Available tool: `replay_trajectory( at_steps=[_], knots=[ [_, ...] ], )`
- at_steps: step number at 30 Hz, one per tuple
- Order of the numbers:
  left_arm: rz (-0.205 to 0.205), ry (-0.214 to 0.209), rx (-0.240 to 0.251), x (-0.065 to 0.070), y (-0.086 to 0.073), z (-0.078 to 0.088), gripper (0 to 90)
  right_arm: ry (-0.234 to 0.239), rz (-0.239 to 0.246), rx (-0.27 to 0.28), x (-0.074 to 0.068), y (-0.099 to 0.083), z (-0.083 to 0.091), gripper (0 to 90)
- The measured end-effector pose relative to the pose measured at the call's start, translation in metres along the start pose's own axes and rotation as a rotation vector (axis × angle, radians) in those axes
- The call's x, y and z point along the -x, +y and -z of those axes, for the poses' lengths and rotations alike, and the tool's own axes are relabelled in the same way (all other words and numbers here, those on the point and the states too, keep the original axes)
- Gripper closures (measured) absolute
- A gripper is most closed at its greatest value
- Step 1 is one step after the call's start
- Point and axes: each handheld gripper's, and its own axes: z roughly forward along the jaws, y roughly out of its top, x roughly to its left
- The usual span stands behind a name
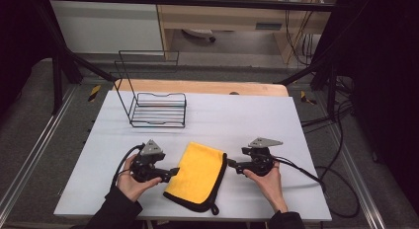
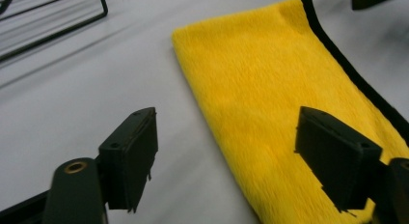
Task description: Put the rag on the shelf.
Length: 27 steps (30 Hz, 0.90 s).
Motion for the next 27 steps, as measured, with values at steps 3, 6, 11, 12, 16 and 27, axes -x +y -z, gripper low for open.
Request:
replay_trajectory(
  at_steps=[3,6,11,12,16,27],
  knots=[
    [-0.002,0.0,0.003,-0.003,0.009,-0.008,18.2,-0.002,-0.007,-0.011,0.003,-0.004,0.004,13.2],
    [0.008,-0.015,0.007,-0.009,0.023,-0.022,18.0,-0.006,-0.018,-0.028,0.007,-0.012,0.011,7.1],
    [0.03,-0.01,-0.002,-0.017,0.037,-0.048,27.1,-0.016,-0.009,-0.035,0.008,-0.019,0.018,5.7],
    [0.039,-0.006,-0.016,-0.02,0.039,-0.054,29.5,-0.016,-0.012,-0.035,0.008,-0.02,0.019,5.7],
    [0.081,0.019,-0.058,-0.029,0.041,-0.081,39.5,-0.019,-0.009,-0.028,0.008,-0.021,0.021,6.1],
    [0.086,-0.03,-0.086,-0.028,0.038,-0.095,68.2,0.012,-0.022,-0.001,0.006,-0.021,0.019,11.6]
  ],
)
